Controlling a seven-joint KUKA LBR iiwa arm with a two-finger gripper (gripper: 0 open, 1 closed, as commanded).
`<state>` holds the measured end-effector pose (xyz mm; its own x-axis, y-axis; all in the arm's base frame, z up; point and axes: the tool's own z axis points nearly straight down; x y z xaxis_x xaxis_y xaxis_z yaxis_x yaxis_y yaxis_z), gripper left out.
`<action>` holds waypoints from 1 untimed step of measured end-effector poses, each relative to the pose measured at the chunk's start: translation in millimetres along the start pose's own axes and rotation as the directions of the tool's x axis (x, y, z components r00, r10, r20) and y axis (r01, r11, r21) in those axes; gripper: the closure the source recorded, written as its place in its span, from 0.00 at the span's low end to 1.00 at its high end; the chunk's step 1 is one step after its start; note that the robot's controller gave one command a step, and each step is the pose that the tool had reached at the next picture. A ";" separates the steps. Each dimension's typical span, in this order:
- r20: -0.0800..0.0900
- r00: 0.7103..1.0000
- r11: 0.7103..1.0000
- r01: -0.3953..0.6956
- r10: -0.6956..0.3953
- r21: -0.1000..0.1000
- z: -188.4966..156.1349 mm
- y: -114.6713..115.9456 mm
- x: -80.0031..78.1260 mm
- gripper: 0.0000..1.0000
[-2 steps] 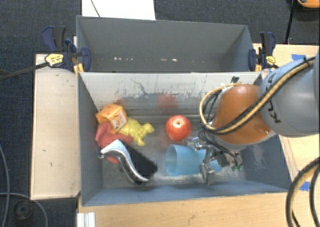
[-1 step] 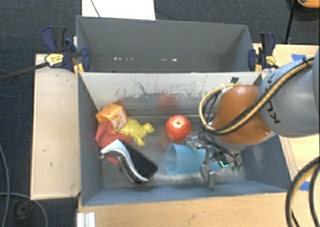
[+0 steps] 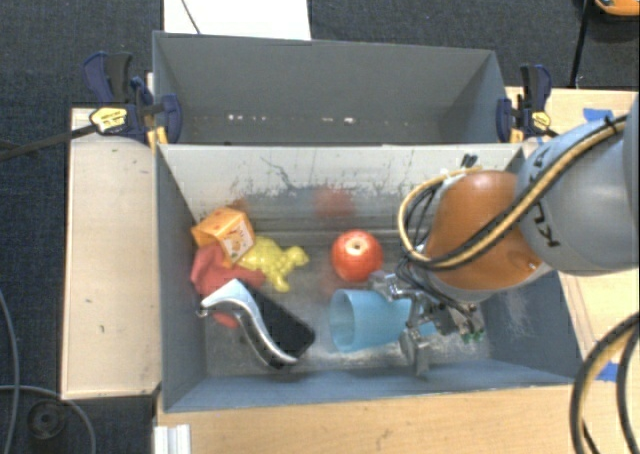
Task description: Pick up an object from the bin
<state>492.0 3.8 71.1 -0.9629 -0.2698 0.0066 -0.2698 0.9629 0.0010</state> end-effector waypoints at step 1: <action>0.000 1.000 1.000 0.000 0.000 0.000 0.1 0.1 -0.1 0.00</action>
Offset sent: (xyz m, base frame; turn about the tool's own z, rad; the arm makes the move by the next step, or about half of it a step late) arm 0.0000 0.0000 0.0000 0.0000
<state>492.0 3.9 70.9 -0.9628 -0.2700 0.0066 -0.2700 0.9629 0.0011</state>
